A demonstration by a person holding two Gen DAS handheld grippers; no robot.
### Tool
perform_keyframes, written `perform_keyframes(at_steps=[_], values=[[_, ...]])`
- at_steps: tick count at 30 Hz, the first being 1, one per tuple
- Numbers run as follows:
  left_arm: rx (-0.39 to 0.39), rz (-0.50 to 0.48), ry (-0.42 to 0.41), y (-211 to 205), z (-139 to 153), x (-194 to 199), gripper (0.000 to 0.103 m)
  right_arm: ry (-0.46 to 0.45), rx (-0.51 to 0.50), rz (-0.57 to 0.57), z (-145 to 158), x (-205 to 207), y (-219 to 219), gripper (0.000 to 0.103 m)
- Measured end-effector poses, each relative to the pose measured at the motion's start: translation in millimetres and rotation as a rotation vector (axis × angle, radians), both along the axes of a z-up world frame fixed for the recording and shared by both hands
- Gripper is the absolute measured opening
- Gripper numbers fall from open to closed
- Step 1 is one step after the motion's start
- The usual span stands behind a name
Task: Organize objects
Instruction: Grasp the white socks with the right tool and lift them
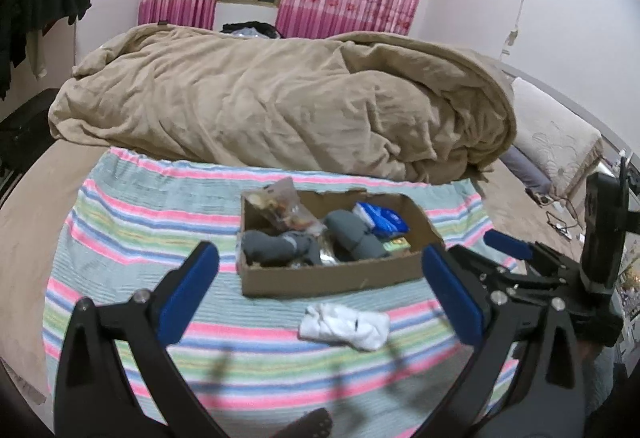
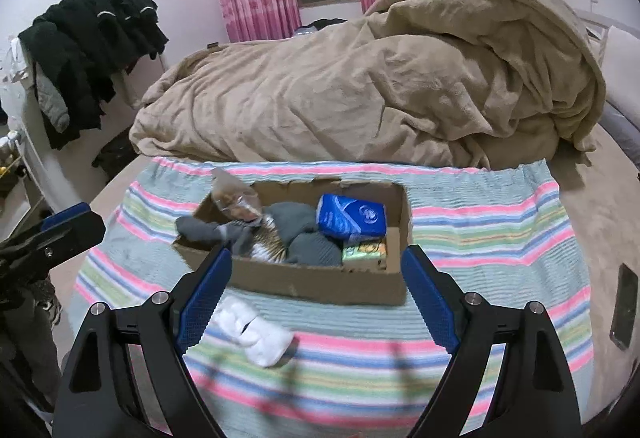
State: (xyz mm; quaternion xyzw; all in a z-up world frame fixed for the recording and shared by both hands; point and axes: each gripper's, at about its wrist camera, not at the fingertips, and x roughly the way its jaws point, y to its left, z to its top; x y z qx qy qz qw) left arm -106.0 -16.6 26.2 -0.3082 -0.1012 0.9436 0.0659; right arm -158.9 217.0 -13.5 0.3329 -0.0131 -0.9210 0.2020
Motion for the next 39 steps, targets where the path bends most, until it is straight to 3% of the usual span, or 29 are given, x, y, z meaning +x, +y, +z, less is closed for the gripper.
perform_keyframes(at_steps=[8,20,25,29,31,37,39], values=[[-0.019,0.005,-0.027,0.0,-11.6,30.3,0.102,-0.042,-0.009,0.025,-16.2,22.9,-4.8,0.089],[-0.032,0.046,-0.201,-10.6,-89.1,27.3,0.102,-0.192,0.012,0.048,-80.4,26.4,-27.9,0.089],[-0.022,0.06,-0.242,-18.2,-106.7,25.4,0.102,-0.241,0.008,0.081,-99.3,13.9,-41.3,0.088],[-0.02,0.066,-0.261,-24.7,-115.4,24.1,0.102,-0.276,0.011,0.083,-112.3,0.3,-52.9,0.077],[-0.018,0.073,-0.27,-28.8,-120.6,22.9,0.102,-0.283,0.013,0.083,-116.7,-4.0,-58.6,0.076],[-0.01,0.08,-0.298,-35.5,-132.7,18.9,0.102,-0.274,-0.012,0.076,-122.3,-6.7,-63.1,0.05],[-0.014,0.078,-0.296,-34.8,-132.7,20.1,0.102,-0.276,-0.022,0.083,-122.1,-6.2,-59.9,0.047]])
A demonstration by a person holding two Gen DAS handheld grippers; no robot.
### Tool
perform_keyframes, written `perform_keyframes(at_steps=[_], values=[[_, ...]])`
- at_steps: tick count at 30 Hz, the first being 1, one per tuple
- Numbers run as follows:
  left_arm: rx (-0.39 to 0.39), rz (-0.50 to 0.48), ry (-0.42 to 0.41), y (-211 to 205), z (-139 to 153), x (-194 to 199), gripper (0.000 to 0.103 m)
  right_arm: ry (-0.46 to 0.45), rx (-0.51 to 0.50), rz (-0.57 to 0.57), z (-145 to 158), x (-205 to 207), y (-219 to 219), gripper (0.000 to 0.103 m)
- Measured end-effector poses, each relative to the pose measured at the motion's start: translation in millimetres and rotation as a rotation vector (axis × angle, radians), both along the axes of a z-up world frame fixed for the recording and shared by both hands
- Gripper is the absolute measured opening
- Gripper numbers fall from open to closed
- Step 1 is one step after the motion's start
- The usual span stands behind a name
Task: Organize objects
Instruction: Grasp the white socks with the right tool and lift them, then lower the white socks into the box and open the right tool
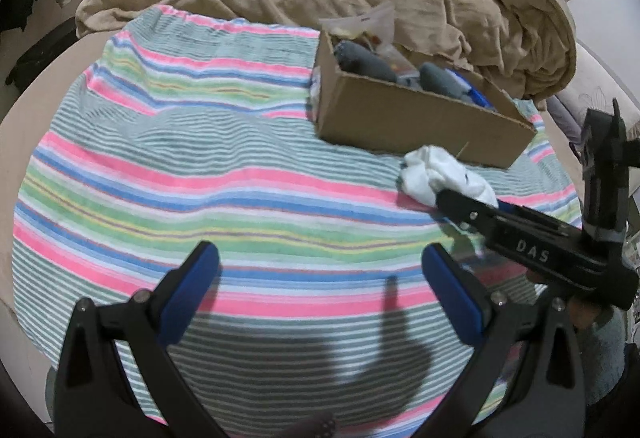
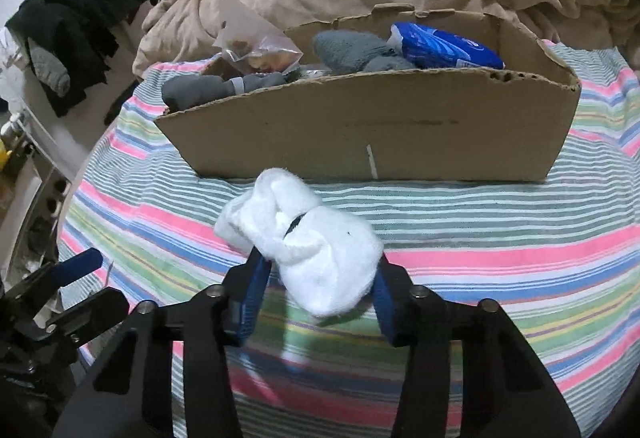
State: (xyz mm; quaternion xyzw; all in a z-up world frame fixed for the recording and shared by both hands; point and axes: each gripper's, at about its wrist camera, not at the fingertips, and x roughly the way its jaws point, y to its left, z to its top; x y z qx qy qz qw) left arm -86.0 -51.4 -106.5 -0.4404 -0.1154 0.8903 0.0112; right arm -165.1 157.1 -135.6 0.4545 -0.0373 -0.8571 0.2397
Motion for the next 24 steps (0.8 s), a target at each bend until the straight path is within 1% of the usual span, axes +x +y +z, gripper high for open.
perform_keyframes(at_steps=[2,8,15,19,24], values=[[-0.004,-0.001,0.002,0.8,1.0,0.6,0.102,0.001,-0.004,0.01,1.5,0.5,3.1,0.044],[-0.012,-0.017,0.033,6.6,14.5,4.0,0.102,0.045,0.028,0.022,16.0,11.9,12.6,0.043],[-0.032,-0.041,0.076,18.6,35.8,2.8,0.102,0.114,0.022,-0.019,48.7,13.5,43.7,0.043],[-0.034,-0.057,0.105,25.7,50.2,-2.4,0.102,0.159,0.014,-0.038,72.0,4.8,55.1,0.043],[-0.038,-0.069,0.143,32.2,66.7,-16.2,0.102,0.185,0.025,-0.039,87.8,-15.3,64.9,0.043]])
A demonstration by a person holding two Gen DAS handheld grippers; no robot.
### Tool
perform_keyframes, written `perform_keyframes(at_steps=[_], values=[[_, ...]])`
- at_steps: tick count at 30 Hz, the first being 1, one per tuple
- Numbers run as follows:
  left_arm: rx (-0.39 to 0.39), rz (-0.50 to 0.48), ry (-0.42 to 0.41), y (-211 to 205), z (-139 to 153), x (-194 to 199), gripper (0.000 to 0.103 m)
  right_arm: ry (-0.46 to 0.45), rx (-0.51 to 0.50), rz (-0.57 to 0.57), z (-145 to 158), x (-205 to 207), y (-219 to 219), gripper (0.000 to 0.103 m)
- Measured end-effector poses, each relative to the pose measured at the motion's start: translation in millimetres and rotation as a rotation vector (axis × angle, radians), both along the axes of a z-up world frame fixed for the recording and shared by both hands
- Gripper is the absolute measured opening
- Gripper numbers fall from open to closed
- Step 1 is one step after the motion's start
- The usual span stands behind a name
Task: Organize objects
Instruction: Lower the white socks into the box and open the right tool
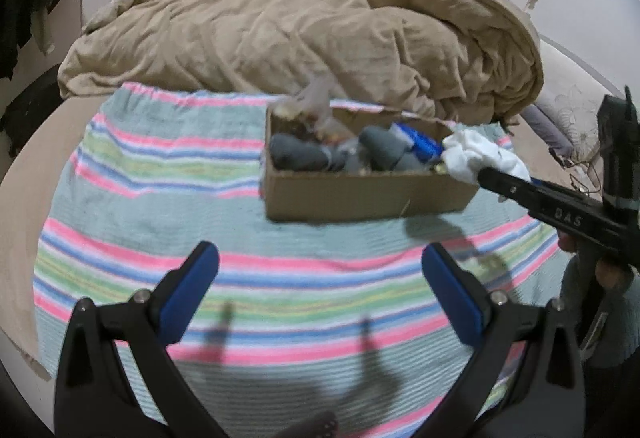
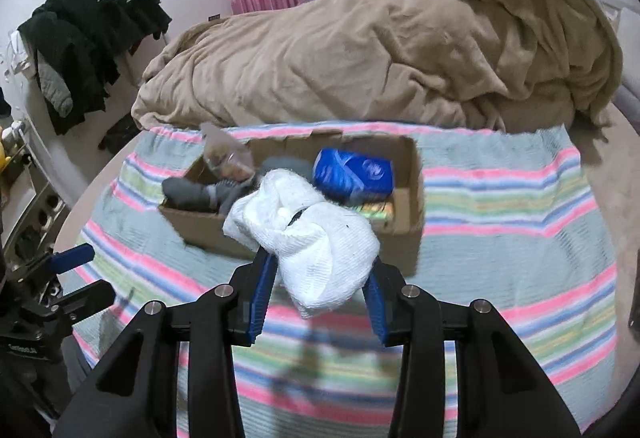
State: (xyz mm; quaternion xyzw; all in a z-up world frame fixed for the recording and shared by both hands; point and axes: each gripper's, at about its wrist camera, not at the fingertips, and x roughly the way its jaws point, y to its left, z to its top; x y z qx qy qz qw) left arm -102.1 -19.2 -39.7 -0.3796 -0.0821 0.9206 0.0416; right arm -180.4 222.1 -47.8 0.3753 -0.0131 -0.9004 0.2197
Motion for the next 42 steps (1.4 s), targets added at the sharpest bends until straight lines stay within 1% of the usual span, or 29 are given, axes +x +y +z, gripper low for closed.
perform_keyframes(at_steps=[3,6,9,15,16,17,18,19,20,22,25,26,29,31,35,38,42], values=[[-0.002,-0.003,0.019,3.1,7.2,-11.6,0.102,-0.002,0.021,0.008,1.7,-13.6,2.1,0.043],[-0.005,-0.009,0.022,5.8,9.6,-25.0,0.102,-0.005,0.046,0.032,-0.9,-24.6,-0.3,0.044],[-0.012,-0.022,0.021,8.3,9.7,-39.6,0.102,-0.014,0.07,0.044,-6.5,-34.6,-3.1,0.044],[-0.016,-0.026,0.022,7.4,8.2,-57.0,0.102,-0.013,0.129,0.059,-16.4,-50.9,-11.1,0.045],[-0.015,-0.026,0.02,7.0,7.5,-58.7,0.102,-0.009,0.154,0.06,-19.4,-53.3,-13.1,0.047],[-0.014,-0.026,0.018,6.6,6.5,-60.4,0.102,-0.007,0.164,0.061,-21.4,-54.8,-13.6,0.054],[-0.014,-0.026,0.016,6.1,5.6,-61.9,0.102,-0.002,0.169,0.056,-23.1,-56.3,-12.7,0.06],[-0.013,-0.027,0.015,6.1,5.0,-62.4,0.102,0.006,0.167,0.049,-23.4,-57.0,-10.7,0.07],[-0.012,-0.027,0.012,5.5,4.1,-62.7,0.102,0.016,0.15,0.052,-22.3,-56.4,-8.1,0.074],[-0.011,-0.028,0.009,5.5,2.3,-63.2,0.102,0.047,0.1,0.037,-17.3,-54.1,-0.1,0.078],[-0.011,-0.028,0.003,5.5,0.4,-63.4,0.102,0.081,0.033,-0.017,-8.3,-54.9,13.2,0.078],[-0.011,-0.027,0.002,5.4,0.2,-63.1,0.102,0.081,0.028,-0.034,-7.3,-56.9,15.5,0.079],[-0.01,-0.028,0.006,6.3,1.3,-62.3,0.102,0.051,0.029,-0.079,-12.5,-67.6,19.7,0.079],[-0.008,-0.029,0.008,6.0,2.0,-61.5,0.102,0.037,0.049,-0.1,-18.5,-72.6,21.9,0.079],[-0.007,-0.031,-0.001,6.2,0.2,-59.9,0.102,-0.024,0.072,-0.133,-40.6,-78.5,32.6,0.079],[-0.008,-0.034,-0.012,6.8,-3.0,-58.9,0.102,-0.045,0.062,-0.139,-52.6,-75.4,39.8,0.079],[-0.013,-0.039,-0.032,9.2,-6.7,-56.0,0.102,-0.054,0.059,-0.142,-55.7,-71.5,41.7,0.079]])
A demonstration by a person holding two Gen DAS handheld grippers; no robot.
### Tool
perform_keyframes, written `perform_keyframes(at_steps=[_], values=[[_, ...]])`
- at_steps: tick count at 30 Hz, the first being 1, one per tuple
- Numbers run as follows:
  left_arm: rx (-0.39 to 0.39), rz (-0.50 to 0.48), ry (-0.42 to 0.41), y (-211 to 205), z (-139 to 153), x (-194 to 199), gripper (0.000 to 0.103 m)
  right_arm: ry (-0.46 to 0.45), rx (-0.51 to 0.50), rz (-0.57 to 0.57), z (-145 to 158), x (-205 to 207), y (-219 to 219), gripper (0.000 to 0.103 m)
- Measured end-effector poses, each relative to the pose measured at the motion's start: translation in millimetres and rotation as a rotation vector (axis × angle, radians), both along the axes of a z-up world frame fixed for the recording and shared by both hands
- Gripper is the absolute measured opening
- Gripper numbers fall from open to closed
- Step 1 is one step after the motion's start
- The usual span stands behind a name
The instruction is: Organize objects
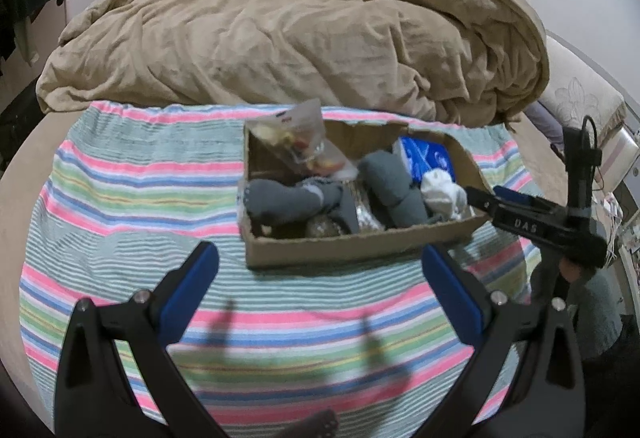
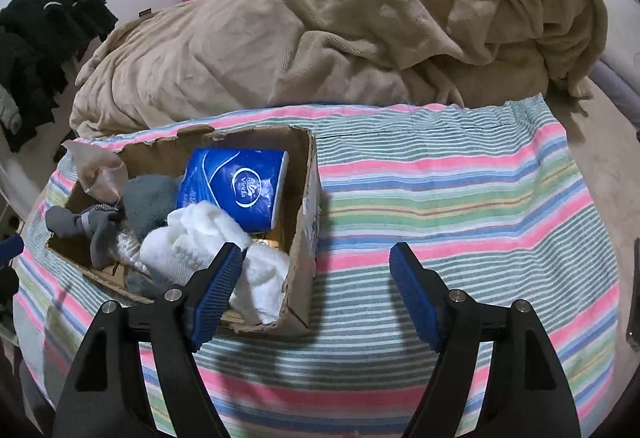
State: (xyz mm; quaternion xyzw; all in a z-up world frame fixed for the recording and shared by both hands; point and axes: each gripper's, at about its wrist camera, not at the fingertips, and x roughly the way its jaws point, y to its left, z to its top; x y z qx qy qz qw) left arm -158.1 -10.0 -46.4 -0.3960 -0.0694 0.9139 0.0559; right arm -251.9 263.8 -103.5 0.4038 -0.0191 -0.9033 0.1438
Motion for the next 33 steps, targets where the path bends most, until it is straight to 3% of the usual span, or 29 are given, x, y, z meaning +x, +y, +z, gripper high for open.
perform_keyframes(at_steps=[8,18,22,27,33], values=[[0.003,0.004,0.011,2.2,8.5,18.6,0.102,0.05,-0.035,-0.013,25.8,24.7,0.8,0.079],[0.024,0.02,0.032,2.7,22.4,57.1,0.102,0.065,-0.036,0.058,47.5,82.9,-25.4,0.079],[0.021,0.034,0.019,0.2,20.4,74.5,0.102,0.077,-0.018,0.085,54.8,108.2,-38.2,0.088],[0.037,0.027,0.027,-0.9,20.9,99.0,0.102,0.094,0.017,0.09,60.8,140.5,-47.5,0.089],[-0.036,0.024,0.032,3.3,21.3,123.4,0.102,0.094,0.022,0.079,59.9,168.0,-46.2,0.089]])
